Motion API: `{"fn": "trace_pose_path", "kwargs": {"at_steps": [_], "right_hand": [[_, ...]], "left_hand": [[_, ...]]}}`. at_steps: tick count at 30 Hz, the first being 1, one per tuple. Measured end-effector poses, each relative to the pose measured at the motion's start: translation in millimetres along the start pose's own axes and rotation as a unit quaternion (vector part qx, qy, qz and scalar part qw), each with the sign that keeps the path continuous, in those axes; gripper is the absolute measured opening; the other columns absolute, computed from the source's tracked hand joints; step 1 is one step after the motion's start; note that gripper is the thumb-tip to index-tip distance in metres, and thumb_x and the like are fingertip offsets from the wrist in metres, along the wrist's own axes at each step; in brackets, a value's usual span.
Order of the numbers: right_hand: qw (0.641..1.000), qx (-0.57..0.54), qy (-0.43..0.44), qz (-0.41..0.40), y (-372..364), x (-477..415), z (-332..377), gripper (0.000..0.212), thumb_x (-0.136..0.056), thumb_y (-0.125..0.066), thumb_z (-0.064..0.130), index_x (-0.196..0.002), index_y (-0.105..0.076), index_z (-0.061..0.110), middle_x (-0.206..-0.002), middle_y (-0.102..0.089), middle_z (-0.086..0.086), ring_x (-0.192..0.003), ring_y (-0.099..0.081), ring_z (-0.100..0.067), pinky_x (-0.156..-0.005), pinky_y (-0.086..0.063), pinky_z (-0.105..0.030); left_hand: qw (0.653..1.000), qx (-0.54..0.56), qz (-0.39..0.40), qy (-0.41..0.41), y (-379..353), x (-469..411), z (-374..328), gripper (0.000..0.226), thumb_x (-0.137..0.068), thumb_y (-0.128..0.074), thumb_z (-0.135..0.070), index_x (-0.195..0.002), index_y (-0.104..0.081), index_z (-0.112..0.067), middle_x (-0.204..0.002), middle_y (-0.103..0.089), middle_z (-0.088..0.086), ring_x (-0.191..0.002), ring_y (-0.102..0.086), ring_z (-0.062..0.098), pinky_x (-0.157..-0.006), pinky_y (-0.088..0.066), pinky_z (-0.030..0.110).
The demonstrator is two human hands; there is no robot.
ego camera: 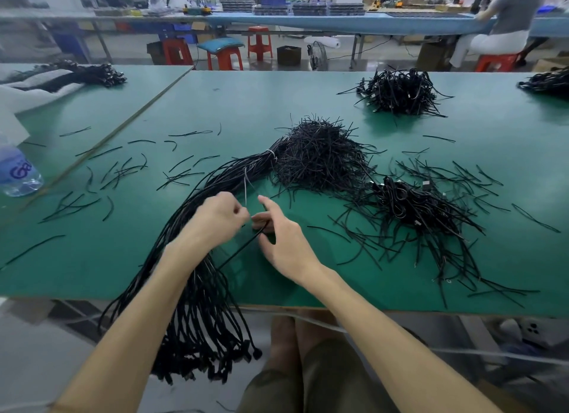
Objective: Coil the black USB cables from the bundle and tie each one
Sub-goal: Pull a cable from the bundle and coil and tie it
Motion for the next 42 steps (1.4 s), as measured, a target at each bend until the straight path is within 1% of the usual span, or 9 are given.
{"fn": "trace_pose_path", "kwargs": {"at_steps": [5, 9, 14, 18, 23, 29, 32, 35, 42], "right_hand": [[1.000, 0.004, 0.020, 0.008, 1, -2, -2, 0.093, -0.084, -0.055, -0.009, -0.159, -0.023, 0.035, -0.125, -0.065, -0.005, -0.101, -0.065, -0.019, -0.092, -0.054, -0.031], [0.999, -0.009, 0.032, -0.013, 1, -3, -1, 0.069, -0.083, -0.056, -0.007, -0.145, -0.050, 0.021, -0.132, -0.064, -0.003, -0.117, -0.061, -0.017, -0.102, -0.051, -0.038], [0.999, -0.005, 0.042, -0.004, 0, -2, 0, 0.066, -0.087, -0.054, -0.005, -0.149, -0.045, 0.016, -0.137, -0.061, -0.004, -0.123, -0.058, -0.019, -0.107, -0.048, -0.036], [0.999, -0.035, 0.032, -0.014, 1, -1, 1, 0.063, -0.093, -0.055, -0.001, -0.153, -0.039, 0.014, -0.138, -0.060, 0.001, -0.120, -0.058, -0.008, -0.106, -0.044, -0.020], [0.988, -0.143, -0.012, -0.057, 1, -4, 5, 0.040, -0.101, -0.056, 0.013, -0.141, -0.052, 0.012, -0.122, -0.068, 0.005, -0.111, -0.065, -0.007, -0.101, -0.051, -0.026], [0.953, -0.244, -0.106, -0.143, -7, -16, 18, 0.033, -0.100, -0.059, 0.009, -0.130, -0.050, 0.016, -0.117, -0.057, -0.004, -0.073, -0.074, -0.013, -0.074, -0.056, -0.022], [0.940, -0.256, -0.176, -0.142, -8, -33, 23, 0.032, -0.102, -0.056, 0.018, -0.131, -0.044, 0.013, -0.116, -0.055, -0.009, -0.053, -0.066, -0.006, -0.053, -0.049, -0.016], [0.947, -0.232, -0.182, -0.124, -3, -43, 20, 0.020, -0.105, -0.047, 0.020, -0.107, -0.060, 0.005, -0.086, -0.065, -0.011, -0.039, -0.051, -0.009, -0.043, -0.044, -0.023], [0.983, -0.134, -0.102, -0.072, -15, -37, 14, 0.026, -0.105, -0.049, 0.024, -0.096, -0.071, 0.014, -0.060, -0.056, 0.006, -0.050, -0.046, -0.005, -0.053, -0.041, -0.024]], "left_hand": [[0.997, 0.020, 0.050, -0.047, -18, 9, -24, 0.021, -0.099, -0.049, -0.015, -0.091, -0.064, -0.003, -0.080, -0.067, 0.010, -0.067, -0.062, 0.028, -0.060, -0.052, 0.037], [0.997, 0.014, 0.048, -0.052, -18, 7, -17, 0.023, -0.098, -0.051, -0.016, -0.084, -0.068, -0.016, -0.070, -0.066, 0.003, -0.063, -0.061, 0.024, -0.058, -0.051, 0.032], [0.999, -0.009, 0.038, -0.026, -10, 0, -10, 0.026, -0.097, -0.055, -0.022, -0.074, -0.067, -0.022, -0.071, -0.071, 0.006, -0.067, -0.069, 0.024, -0.065, -0.058, 0.037], [0.998, -0.055, -0.039, -0.008, -12, -9, -5, 0.018, -0.100, -0.056, -0.031, -0.099, -0.066, -0.016, -0.094, -0.066, 0.002, -0.085, -0.065, 0.024, -0.071, -0.053, 0.038], [0.984, -0.086, -0.150, -0.045, -10, -32, 11, 0.042, -0.098, -0.062, -0.026, -0.132, -0.052, -0.002, -0.133, -0.047, 0.019, -0.126, -0.045, 0.037, -0.104, -0.040, 0.044], [0.988, -0.129, -0.039, -0.075, -16, -85, 21, 0.075, -0.102, -0.055, -0.034, -0.159, -0.020, -0.002, -0.165, -0.023, 0.017, -0.151, -0.024, 0.034, -0.124, -0.018, 0.041], [0.988, -0.135, -0.043, -0.065, -27, -105, 23, 0.075, -0.106, -0.049, -0.035, -0.161, -0.010, -0.003, -0.168, -0.015, 0.016, -0.155, -0.016, 0.030, -0.126, -0.013, 0.042], [0.983, -0.159, -0.057, -0.070, -35, -118, 23, 0.068, -0.109, -0.040, -0.040, -0.161, -0.014, -0.005, -0.167, -0.021, 0.015, -0.154, -0.020, 0.029, -0.125, -0.016, 0.042], [0.970, -0.197, -0.112, -0.085, -49, -124, 30, 0.055, -0.111, -0.028, -0.039, -0.153, -0.031, -0.004, -0.149, -0.049, 0.015, -0.136, -0.047, 0.030, -0.113, -0.035, 0.039]]}}
Point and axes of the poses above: each hand's wrist, its own x-axis away from the middle knuckle, its own y-axis out of the back of the hand, z = x × y, the point moved 1 cm from there along -x, towards the middle knuckle
